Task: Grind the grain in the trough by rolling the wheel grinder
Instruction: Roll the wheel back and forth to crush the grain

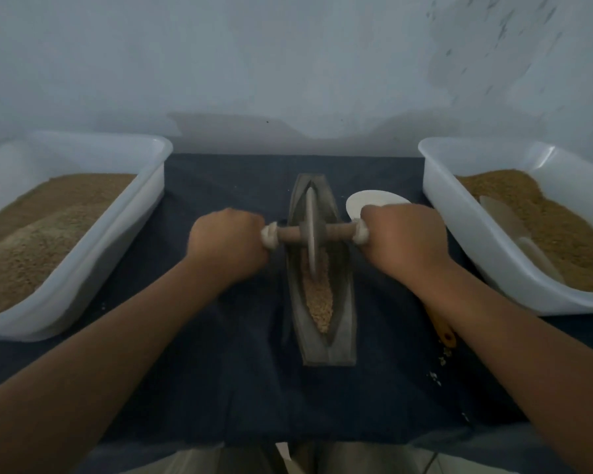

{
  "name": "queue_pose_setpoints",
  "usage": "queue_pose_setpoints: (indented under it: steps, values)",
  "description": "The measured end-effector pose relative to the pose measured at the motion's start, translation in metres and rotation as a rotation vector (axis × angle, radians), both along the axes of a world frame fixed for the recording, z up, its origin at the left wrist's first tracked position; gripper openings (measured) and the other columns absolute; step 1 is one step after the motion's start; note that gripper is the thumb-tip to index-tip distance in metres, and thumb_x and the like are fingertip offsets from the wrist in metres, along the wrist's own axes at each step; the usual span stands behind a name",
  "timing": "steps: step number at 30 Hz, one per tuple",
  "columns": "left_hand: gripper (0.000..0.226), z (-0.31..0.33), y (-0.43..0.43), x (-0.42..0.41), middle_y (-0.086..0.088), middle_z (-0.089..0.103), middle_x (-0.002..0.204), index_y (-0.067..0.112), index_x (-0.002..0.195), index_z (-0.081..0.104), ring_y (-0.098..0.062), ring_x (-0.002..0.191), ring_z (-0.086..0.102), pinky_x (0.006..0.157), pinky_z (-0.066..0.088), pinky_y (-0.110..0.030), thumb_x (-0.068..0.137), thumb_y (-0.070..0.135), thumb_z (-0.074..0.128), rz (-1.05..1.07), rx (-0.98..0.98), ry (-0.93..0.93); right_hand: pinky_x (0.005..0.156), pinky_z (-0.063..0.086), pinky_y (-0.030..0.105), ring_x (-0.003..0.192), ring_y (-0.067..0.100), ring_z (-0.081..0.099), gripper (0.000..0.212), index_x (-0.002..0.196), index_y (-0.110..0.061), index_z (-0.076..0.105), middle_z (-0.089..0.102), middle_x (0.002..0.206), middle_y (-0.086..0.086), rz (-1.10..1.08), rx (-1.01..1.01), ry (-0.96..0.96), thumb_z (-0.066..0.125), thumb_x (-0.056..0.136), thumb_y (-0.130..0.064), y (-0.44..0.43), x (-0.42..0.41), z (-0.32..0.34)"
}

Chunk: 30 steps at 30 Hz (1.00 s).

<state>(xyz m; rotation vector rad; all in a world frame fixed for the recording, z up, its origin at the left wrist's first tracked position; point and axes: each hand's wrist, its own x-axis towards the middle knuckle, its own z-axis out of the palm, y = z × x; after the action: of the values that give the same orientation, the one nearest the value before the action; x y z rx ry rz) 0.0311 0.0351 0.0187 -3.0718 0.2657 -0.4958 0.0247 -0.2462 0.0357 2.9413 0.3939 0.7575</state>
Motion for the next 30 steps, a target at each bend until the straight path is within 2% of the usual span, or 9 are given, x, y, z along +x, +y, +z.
queue_pose_setpoints:
  steps: [2,5,9,12,15,19,22,25,30]
  values:
    - [0.032,-0.015,0.012,-0.035,0.014,0.035,0.053,0.028,0.060,0.041,-0.013,0.045,0.039,0.048,0.028,-0.024,0.080,0.051,0.053,-0.061,0.052,-0.089,0.046,0.014,0.022,0.044,0.006,0.024,0.044,0.065,-0.029,0.036,0.031,0.053,-0.011,0.036,-0.069,-0.061,0.074,0.085,-0.039,-0.008,-0.033,-0.004]
    - [0.037,-0.020,0.019,-0.060,0.016,0.023,0.046,0.031,0.056,0.028,-0.005,0.037,0.016,0.049,0.009,-0.014,0.075,0.055,0.049,-0.115,0.065,-0.236,0.044,0.016,0.021,0.042,0.007,0.024,0.042,0.064,-0.030,0.037,0.026,0.052,-0.012,0.065,-0.065,-0.054,0.073,0.081,-0.043,-0.020,-0.053,-0.018]
    - [0.036,-0.011,0.007,-0.015,0.011,0.039,0.054,0.027,0.060,0.039,-0.018,0.046,0.042,0.050,0.028,-0.024,0.082,0.054,0.044,-0.061,0.015,-0.157,0.042,0.019,0.022,0.043,0.005,0.022,0.035,0.065,-0.030,0.042,0.027,0.052,-0.012,0.006,-0.083,-0.121,0.046,0.095,-0.048,-0.006,-0.009,-0.016]
    - [0.031,0.008,-0.005,0.030,0.004,0.062,0.074,0.024,0.069,0.053,-0.026,0.064,0.058,0.061,0.043,-0.032,0.087,0.050,0.054,0.029,-0.057,-0.031,0.045,0.022,0.025,0.044,0.011,0.029,0.028,0.067,-0.026,0.049,0.034,0.054,-0.009,-0.060,-0.105,-0.092,0.058,0.090,-0.039,0.005,0.035,0.002]
    - [0.026,0.016,-0.009,0.029,0.001,0.066,0.079,0.024,0.069,0.054,-0.028,0.069,0.062,0.063,0.045,-0.032,0.086,0.044,0.056,0.047,-0.021,0.020,0.047,0.026,0.027,0.049,0.017,0.043,0.030,0.069,-0.025,0.051,0.042,0.056,-0.007,-0.064,-0.090,-0.005,0.056,0.095,-0.038,0.007,0.041,0.007]
    - [0.034,-0.002,0.006,-0.028,0.010,0.041,0.054,0.026,0.061,0.036,-0.019,0.046,0.039,0.047,0.026,-0.024,0.081,0.047,0.055,-0.084,0.106,-0.123,0.044,0.020,0.024,0.043,0.007,0.030,0.033,0.064,-0.030,0.041,0.034,0.050,-0.010,-0.046,-0.009,-0.057,0.049,0.090,-0.048,-0.004,-0.021,-0.016]
    - [0.038,-0.008,0.015,-0.058,0.012,0.022,0.049,0.029,0.060,0.031,-0.016,0.038,0.021,0.050,0.007,-0.016,0.080,0.054,0.051,-0.178,0.119,-0.263,0.046,0.012,0.021,0.044,0.002,0.016,0.035,0.066,-0.034,0.027,0.019,0.050,-0.013,0.014,0.036,-0.066,0.053,0.082,-0.051,-0.017,-0.057,-0.027]
    - [0.039,-0.010,0.012,-0.036,0.013,0.023,0.051,0.028,0.059,0.026,-0.017,0.041,0.027,0.050,0.013,-0.018,0.077,0.052,0.052,-0.131,0.127,-0.217,0.047,0.010,0.020,0.045,0.001,0.015,0.035,0.066,-0.033,0.035,0.024,0.051,-0.014,-0.007,0.002,-0.087,0.051,0.091,-0.052,-0.013,-0.038,-0.026]
    - [0.030,0.016,-0.007,0.044,0.006,0.053,0.064,0.023,0.066,0.053,-0.020,0.056,0.050,0.056,0.040,-0.029,0.086,0.045,0.057,0.030,0.030,-0.006,0.058,0.052,0.035,0.058,0.020,0.056,0.030,0.076,-0.026,0.058,0.057,0.067,-0.005,-0.086,-0.027,0.073,0.048,0.098,-0.043,0.010,0.039,0.009]
